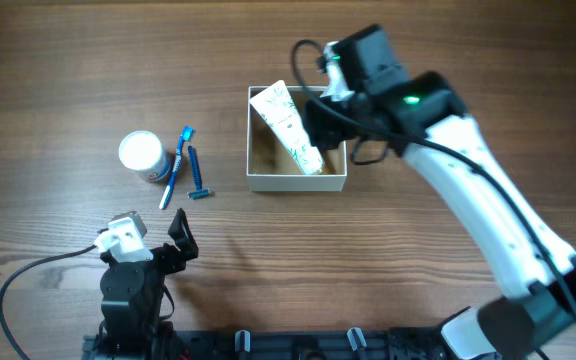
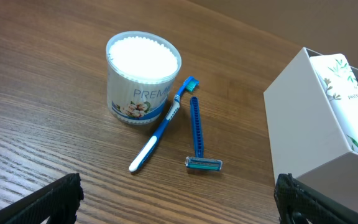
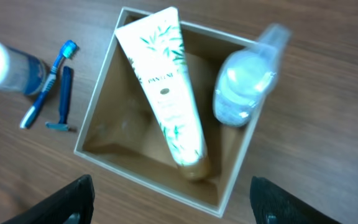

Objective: Pack container
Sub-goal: 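Adjust the tube in the box, then withdraw the right gripper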

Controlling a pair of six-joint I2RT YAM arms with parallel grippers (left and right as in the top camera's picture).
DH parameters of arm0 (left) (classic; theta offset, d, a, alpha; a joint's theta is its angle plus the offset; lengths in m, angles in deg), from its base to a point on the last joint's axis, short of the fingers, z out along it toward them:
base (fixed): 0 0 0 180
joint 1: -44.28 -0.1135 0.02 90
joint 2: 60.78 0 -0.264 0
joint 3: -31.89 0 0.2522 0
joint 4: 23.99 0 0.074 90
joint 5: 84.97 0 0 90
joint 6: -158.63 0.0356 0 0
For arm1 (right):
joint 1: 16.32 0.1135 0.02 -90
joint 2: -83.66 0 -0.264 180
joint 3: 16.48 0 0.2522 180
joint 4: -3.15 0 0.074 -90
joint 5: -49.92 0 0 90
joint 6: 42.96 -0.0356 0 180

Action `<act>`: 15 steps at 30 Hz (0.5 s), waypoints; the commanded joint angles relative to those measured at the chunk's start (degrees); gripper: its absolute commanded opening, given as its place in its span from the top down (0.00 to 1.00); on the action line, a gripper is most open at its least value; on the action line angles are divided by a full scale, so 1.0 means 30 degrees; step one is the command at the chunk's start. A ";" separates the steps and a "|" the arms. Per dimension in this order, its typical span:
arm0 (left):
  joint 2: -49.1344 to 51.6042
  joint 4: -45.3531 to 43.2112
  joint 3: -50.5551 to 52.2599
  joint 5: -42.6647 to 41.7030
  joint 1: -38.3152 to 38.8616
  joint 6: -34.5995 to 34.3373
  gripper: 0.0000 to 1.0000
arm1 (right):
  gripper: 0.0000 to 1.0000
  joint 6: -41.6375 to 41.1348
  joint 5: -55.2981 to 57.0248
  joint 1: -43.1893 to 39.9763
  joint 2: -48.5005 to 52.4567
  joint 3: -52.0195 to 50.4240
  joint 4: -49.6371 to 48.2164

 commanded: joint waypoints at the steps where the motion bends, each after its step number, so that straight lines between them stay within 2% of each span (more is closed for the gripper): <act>1: -0.0146 -0.0073 0.0066 -0.0211 -0.0138 -0.0306 0.00 | 0.18 0.0583 0.0823 0.0801 0.1246 0.0029 -0.1224; 5: -0.0138 -0.0066 0.0066 -0.0211 -0.0146 -0.0306 0.00 | 0.12 0.2346 0.1749 0.1770 0.3162 0.0029 -0.2280; 7: -0.0138 -0.0073 0.0066 -0.0211 -0.0146 -0.0306 0.00 | 0.11 0.2295 0.1996 0.1982 0.2863 0.0036 -0.1727; 9: -0.0138 -0.0066 0.0066 -0.0211 -0.0138 -0.0306 0.00 | 0.07 0.0933 0.2608 0.1843 0.1800 0.0036 -0.0991; 11: -0.0138 -0.0073 0.0066 -0.0211 -0.0138 -0.0306 0.00 | 0.00 -0.1348 0.4335 0.1005 -0.0831 0.0036 0.0495; 13: -0.0138 -0.0073 0.0066 -0.0211 -0.0138 -0.0306 0.00 | 0.00 -0.3140 0.5027 -0.0415 -0.3213 0.0036 0.1464; 15: -0.0138 -0.0073 0.0066 -0.0211 -0.0138 -0.0306 0.00 | 0.00 -0.5544 0.5056 -0.2958 -0.5865 0.0036 0.2186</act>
